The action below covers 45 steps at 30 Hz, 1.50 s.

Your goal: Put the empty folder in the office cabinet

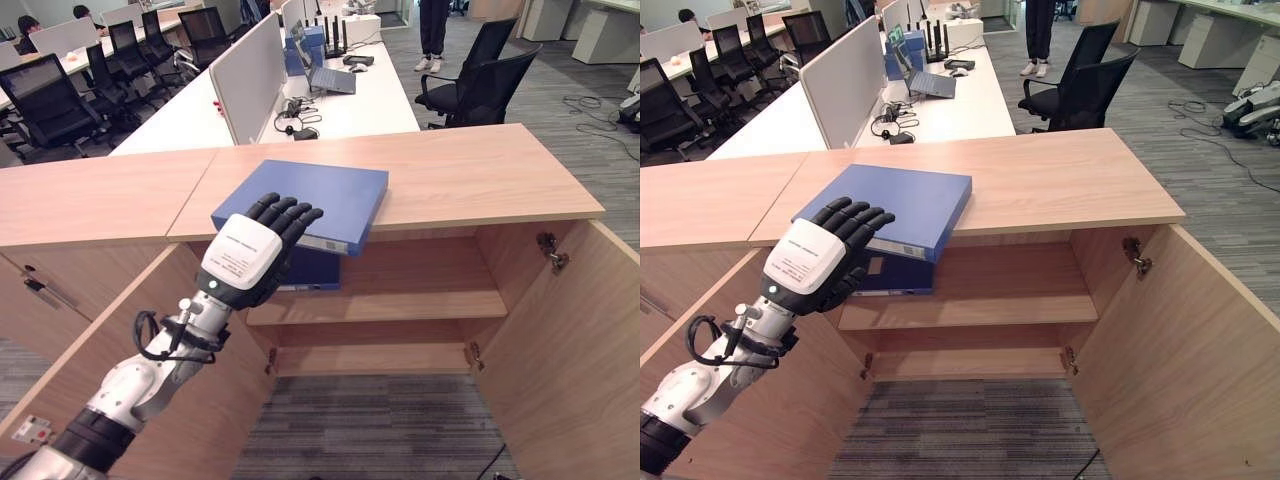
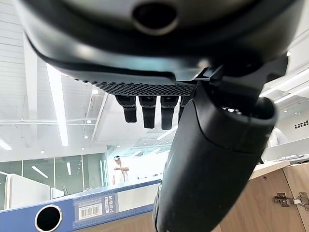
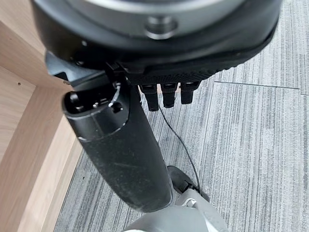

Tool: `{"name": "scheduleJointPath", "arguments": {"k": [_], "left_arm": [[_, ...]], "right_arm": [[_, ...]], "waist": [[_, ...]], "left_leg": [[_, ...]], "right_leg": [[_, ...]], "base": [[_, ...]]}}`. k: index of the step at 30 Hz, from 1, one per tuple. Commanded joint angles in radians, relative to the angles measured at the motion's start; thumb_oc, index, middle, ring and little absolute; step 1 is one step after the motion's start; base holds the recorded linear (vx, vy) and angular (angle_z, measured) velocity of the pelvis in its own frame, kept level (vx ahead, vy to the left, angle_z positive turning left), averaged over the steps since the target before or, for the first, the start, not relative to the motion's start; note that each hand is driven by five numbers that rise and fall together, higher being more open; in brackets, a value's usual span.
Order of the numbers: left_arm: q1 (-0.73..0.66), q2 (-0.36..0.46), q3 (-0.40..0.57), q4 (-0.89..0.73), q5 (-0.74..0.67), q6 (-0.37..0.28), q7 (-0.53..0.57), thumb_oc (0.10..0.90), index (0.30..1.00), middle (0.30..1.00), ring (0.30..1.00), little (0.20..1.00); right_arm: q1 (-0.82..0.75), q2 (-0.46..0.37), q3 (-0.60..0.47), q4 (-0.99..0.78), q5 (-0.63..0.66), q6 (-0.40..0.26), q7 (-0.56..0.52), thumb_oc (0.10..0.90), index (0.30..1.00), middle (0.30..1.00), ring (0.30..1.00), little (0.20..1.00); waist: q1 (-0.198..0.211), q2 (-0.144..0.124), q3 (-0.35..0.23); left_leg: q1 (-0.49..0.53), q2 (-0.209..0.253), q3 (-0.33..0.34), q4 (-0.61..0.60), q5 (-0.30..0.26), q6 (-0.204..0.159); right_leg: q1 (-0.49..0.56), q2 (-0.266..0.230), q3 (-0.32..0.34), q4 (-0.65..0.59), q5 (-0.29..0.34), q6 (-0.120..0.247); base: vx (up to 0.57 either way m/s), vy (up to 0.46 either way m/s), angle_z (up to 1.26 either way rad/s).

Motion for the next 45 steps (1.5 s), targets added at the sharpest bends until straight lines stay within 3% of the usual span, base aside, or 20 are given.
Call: {"name": "scheduleJointPath", "arguments": {"k": [1,22,45], "left_arm": [[-0.203,0.004,0.028,0.003,-0.001,0.042,0.050,0.800,0.900,0.900,0.900,0.900],[-0.314,-0.061,-0.062,0.162,0.011,0.093,0.038,0.800,0.900,0.900,0.900,0.900],[-0.480,-0.035,-0.118,0.329,0.016,0.161,0.046,0.800,0.900,0.900,0.900,0.900]], "right_arm": [[-0.075,-0.036,-0.002,0.031,-0.025,-0.011,-0.041,0.800,0.900,0.900,0.900,0.900],[-0.085,-0.046,0.004,0.044,-0.037,0.000,-0.037,0.800,0.900,0.900,0.900,0.900],[-0.078,-0.046,0.031,0.018,-0.040,-0.011,-0.021,0.800,0.900,0.900,0.900,0.900]], "waist": [[-0.003,-0.036,0.022],[-0.029,-0.040,0.010],[-0.056,-0.046,-0.001]], "left_leg": [[0.078,-0.022,-0.001,0.085,-0.197,-0.016],[0.094,-0.027,0.016,0.080,-0.201,-0.010],[0.103,-0.036,0.042,0.067,-0.196,-0.004]], "right_leg": [[0.081,0.039,0.016,0.010,-0.201,0.027],[0.085,0.040,0.034,0.010,-0.195,0.029],[0.073,0.035,0.052,0.010,-0.177,0.038]], "base": [[0.00,0.000,0.00],[0.00,0.002,-0.02],[0.00,0.005,-0.02]]}}
